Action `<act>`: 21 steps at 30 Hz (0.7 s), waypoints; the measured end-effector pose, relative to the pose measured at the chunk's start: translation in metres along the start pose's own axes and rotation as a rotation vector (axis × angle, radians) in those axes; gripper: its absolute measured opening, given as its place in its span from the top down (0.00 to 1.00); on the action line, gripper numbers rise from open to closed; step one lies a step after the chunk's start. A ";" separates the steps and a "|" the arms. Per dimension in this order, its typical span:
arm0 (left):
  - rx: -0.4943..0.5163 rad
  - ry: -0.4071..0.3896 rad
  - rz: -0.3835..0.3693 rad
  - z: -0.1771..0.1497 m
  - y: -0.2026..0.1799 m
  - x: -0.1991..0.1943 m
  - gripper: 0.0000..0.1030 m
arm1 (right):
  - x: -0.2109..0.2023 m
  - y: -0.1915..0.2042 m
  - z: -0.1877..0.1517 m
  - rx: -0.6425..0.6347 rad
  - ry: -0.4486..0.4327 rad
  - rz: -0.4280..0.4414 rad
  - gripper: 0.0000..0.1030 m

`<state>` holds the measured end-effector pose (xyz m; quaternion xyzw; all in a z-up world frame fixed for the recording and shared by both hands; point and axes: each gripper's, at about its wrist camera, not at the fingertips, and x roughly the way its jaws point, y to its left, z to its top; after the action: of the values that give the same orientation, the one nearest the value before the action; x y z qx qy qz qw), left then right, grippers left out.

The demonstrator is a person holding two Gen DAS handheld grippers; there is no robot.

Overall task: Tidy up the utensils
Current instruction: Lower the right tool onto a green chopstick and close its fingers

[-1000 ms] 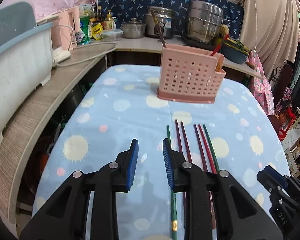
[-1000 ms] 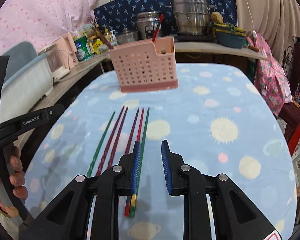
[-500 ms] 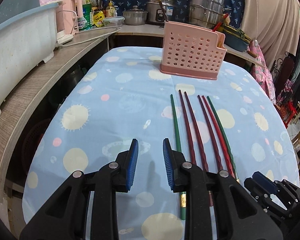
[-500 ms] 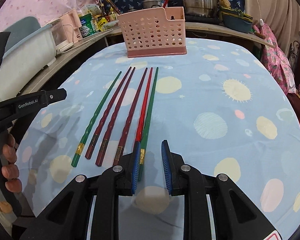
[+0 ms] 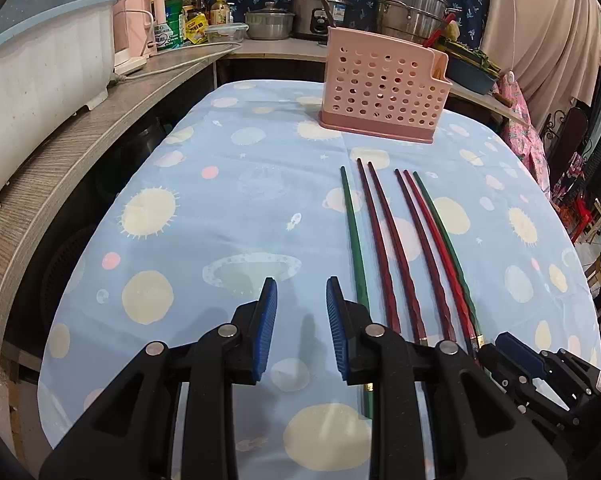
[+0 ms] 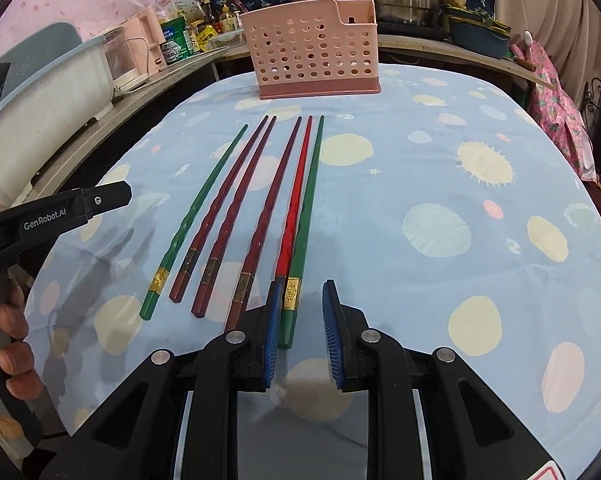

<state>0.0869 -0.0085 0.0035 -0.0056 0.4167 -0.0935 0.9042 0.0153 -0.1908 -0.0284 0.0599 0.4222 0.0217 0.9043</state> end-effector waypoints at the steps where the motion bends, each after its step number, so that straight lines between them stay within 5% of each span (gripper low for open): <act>1: 0.001 0.002 -0.002 -0.001 0.000 0.000 0.76 | 0.000 0.000 0.000 0.001 0.000 -0.001 0.80; 21: 0.023 0.022 -0.022 -0.011 -0.009 0.000 0.76 | 0.003 -0.009 -0.002 0.012 0.009 -0.029 0.93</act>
<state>0.0776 -0.0170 -0.0027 0.0014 0.4252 -0.1085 0.8986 0.0161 -0.1993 -0.0331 0.0593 0.4272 0.0062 0.9022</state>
